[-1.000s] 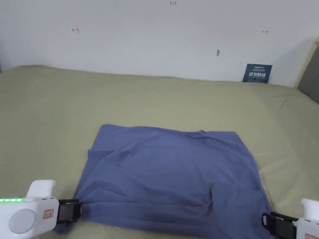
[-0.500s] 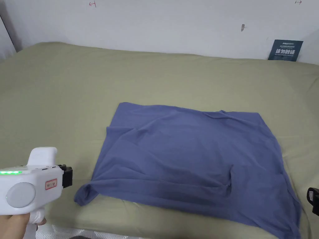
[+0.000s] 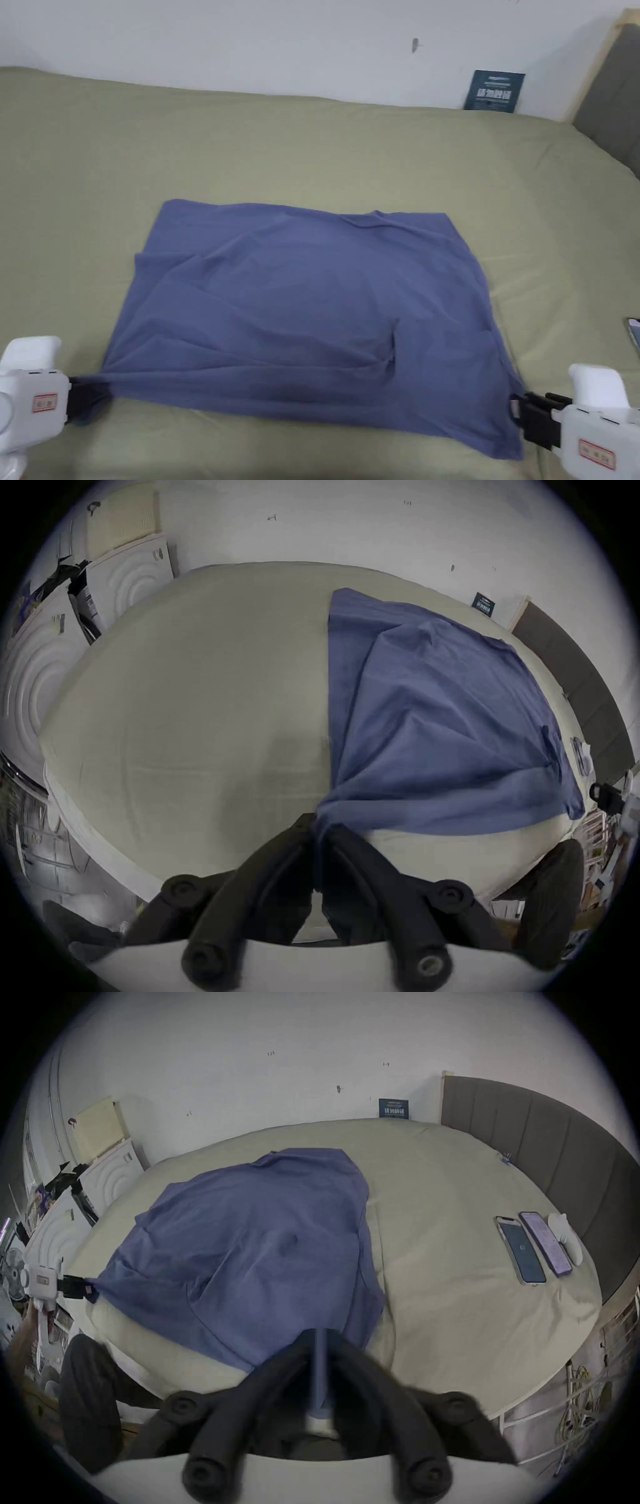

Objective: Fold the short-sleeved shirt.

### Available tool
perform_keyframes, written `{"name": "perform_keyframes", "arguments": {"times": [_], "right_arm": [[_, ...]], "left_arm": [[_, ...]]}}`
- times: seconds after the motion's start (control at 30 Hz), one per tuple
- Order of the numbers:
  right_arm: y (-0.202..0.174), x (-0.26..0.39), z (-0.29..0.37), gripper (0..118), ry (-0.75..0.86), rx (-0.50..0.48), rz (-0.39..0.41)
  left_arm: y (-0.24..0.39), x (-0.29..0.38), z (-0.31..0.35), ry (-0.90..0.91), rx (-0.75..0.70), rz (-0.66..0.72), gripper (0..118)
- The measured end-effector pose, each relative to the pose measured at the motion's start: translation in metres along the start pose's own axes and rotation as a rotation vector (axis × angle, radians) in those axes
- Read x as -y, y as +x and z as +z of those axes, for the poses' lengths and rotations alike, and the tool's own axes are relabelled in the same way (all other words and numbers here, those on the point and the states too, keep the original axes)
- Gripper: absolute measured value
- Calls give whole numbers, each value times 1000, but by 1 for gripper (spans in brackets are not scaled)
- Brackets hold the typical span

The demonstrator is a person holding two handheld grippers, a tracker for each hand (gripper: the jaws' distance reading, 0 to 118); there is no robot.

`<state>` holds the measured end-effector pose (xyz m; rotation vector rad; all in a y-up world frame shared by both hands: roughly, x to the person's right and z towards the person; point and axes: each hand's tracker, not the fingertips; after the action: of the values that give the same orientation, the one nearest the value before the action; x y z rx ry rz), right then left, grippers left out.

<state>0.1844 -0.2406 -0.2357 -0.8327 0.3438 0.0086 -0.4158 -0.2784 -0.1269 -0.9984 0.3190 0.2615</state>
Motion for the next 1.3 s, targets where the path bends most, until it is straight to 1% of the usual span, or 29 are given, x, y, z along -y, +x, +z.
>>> {"name": "perform_keyframes", "arguments": {"times": [0.03,0.1,0.17,0.2,0.23,0.27,0.33,0.37,0.4,0.43,0.5,0.57,0.73,0.8,0.83,0.9,0.97,1.07,1.13,1.27,1.3], "right_arm": [[2,1,-8,83,-18,-16,-1],[5,3,-15,82,-27,-61,-15],[2,4,-22,83,-83,-49,-3],[-1,9,-22,83,-95,-41,18],[0,11,-29,83,-133,-27,21],[2,13,-35,82,-172,-40,13],[3,19,-41,80,-192,-35,16],[2,18,-39,61,-191,-18,36],[2,17,-37,17,-181,-6,57],[1,17,-27,4,-115,6,42],[4,9,-26,4,-163,-47,-1],[2,-1,-20,4,-103,2,58],[-4,-52,-13,4,-1,-15,55],[-7,-80,-22,4,24,-9,75],[-9,-96,-27,4,31,0,98],[-9,-117,-45,4,29,8,102],[-5,-141,-68,4,14,10,85],[-2,-160,-103,4,-28,27,85],[1,-168,-122,4,-52,40,89],[7,-177,-159,4,-84,40,73],[7,-177,-163,5,-85,38,70]], "left_arm": [[-2,0,-4,-1,-3,-15,2],[-5,-1,-6,-2,-13,-29,2],[-2,-1,-7,-3,-11,-16,2],[-4,-2,-8,-3,-5,-2,2],[-7,-2,-8,-6,-2,8,2],[-4,-1,-6,-7,-1,14,2],[-4,-2,-6,-12,0,18,2],[-4,-2,-6,-17,-3,13,2],[-3,-1,-5,-17,-6,9,2],[-3,-2,-5,-18,-4,5,2],[-4,-5,-4,-16,-7,-3,2],[-3,-12,-1,-6,-6,-17,2],[6,-57,14,44,24,-46,2],[10,-83,14,59,38,-50,2],[13,-99,11,63,42,-53,2],[18,-120,2,69,42,-63,2],[19,-148,-18,58,47,-51,2],[26,-172,-43,39,51,-40,2],[30,-181,-57,20,43,-46,2],[34,-193,-90,-32,45,-31,2],[33,-192,-98,-34,45,-20,2]]}}
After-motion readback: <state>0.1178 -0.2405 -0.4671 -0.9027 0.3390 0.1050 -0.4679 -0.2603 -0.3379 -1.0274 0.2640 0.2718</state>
